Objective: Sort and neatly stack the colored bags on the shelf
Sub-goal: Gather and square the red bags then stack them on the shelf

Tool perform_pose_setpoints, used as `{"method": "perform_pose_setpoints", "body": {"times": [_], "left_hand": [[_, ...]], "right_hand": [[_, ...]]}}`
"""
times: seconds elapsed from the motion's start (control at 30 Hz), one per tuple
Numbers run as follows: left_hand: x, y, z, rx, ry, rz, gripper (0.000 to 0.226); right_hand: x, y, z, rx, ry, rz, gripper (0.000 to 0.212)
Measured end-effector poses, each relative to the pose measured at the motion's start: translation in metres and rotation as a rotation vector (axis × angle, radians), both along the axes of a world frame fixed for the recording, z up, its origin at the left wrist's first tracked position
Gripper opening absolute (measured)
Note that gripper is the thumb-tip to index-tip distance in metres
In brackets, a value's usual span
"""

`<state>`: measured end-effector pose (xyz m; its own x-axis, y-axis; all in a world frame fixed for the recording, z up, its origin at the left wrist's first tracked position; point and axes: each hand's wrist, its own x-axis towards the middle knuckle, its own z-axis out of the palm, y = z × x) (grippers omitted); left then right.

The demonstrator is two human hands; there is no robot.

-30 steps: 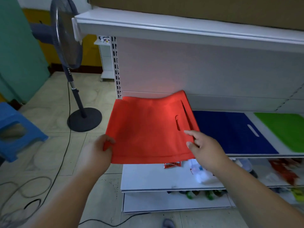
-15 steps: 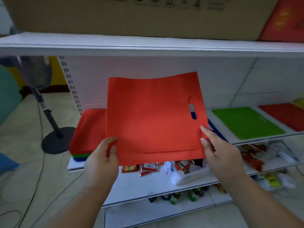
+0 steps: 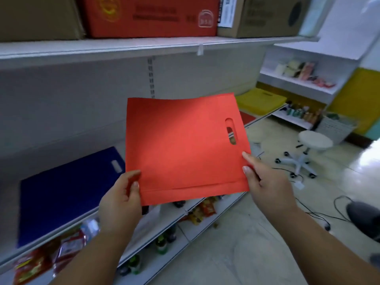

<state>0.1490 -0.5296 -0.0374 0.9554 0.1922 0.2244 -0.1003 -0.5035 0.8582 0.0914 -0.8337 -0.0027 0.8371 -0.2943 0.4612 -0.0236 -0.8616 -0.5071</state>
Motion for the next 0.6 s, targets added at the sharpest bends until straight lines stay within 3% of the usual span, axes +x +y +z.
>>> {"method": "perform_pose_setpoints", "body": {"times": [0.3, 0.6], "left_hand": [[0.134, -0.125, -0.026, -0.052, 0.044, -0.100, 0.026], [0.244, -0.236, -0.006, 0.023, 0.079, -0.146, 0.034]], "right_hand": [[0.097, -0.118, -0.024, 0.037, 0.096, -0.082, 0.040], [0.194, -0.228, -0.012, 0.102, 0.128, -0.156, 0.039]]}}
